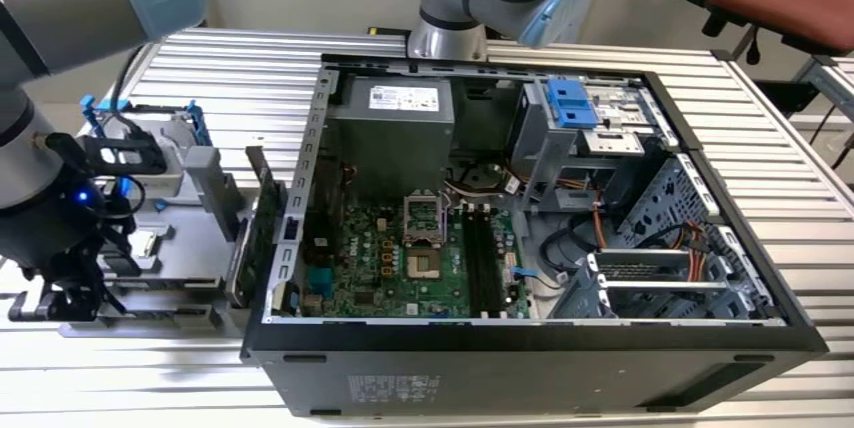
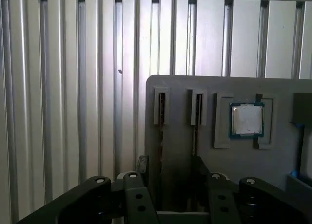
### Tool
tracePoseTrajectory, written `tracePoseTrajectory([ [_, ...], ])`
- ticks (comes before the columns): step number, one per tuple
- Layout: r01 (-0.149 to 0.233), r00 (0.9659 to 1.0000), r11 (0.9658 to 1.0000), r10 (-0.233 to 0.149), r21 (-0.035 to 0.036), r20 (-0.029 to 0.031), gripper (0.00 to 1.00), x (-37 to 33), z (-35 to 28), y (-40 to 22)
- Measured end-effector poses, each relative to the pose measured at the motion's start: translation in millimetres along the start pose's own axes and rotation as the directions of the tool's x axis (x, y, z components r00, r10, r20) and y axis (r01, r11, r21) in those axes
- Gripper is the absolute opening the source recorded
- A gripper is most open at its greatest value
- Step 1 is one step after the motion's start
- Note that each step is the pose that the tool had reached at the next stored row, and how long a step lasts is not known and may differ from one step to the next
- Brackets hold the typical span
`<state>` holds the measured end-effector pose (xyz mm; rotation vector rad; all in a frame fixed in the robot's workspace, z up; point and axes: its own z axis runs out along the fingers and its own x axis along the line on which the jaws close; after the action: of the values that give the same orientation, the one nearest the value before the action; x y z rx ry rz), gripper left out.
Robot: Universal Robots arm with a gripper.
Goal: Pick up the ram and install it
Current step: 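Pick up the ram and move it above insertion slot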
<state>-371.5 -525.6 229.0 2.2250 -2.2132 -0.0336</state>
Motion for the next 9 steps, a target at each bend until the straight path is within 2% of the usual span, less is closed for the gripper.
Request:
tracePoseTrajectory([
  [9, -0.001, 1.0000, 1.0000, 0.001, -0.0001, -0.0001, 1.00, 0.5, 13.6, 1.6],
])
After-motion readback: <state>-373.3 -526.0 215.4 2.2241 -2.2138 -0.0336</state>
